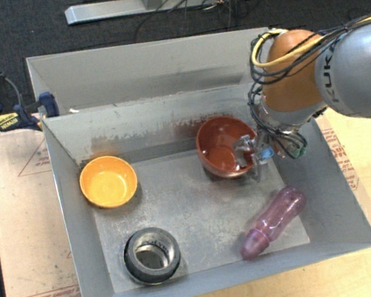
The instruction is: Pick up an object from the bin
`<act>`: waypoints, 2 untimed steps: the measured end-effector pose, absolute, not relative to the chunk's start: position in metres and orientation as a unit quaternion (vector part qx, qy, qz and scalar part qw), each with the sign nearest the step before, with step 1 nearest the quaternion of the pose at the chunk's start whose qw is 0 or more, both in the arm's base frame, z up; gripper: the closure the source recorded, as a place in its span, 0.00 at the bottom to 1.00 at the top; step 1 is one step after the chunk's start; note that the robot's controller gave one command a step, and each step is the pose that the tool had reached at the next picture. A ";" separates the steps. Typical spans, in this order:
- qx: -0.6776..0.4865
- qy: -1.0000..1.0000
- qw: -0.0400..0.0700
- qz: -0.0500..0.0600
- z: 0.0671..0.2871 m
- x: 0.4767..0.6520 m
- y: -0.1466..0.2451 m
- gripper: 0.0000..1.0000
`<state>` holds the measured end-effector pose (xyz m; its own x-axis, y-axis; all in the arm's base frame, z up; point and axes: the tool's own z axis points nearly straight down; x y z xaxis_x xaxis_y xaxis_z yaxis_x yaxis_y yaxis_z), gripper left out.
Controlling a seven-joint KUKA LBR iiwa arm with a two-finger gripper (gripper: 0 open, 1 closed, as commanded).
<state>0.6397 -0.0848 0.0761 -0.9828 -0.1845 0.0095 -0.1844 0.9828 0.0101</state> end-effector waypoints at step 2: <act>0.092 -0.996 0.002 -0.004 0.120 0.641 -0.085 1.00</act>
Offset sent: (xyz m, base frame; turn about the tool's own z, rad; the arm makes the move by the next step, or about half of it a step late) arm -0.0015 0.0005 0.0069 -0.0004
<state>0.6406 -0.0847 0.1204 -0.9829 -0.1841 0.0033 -0.1840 0.9829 0.0074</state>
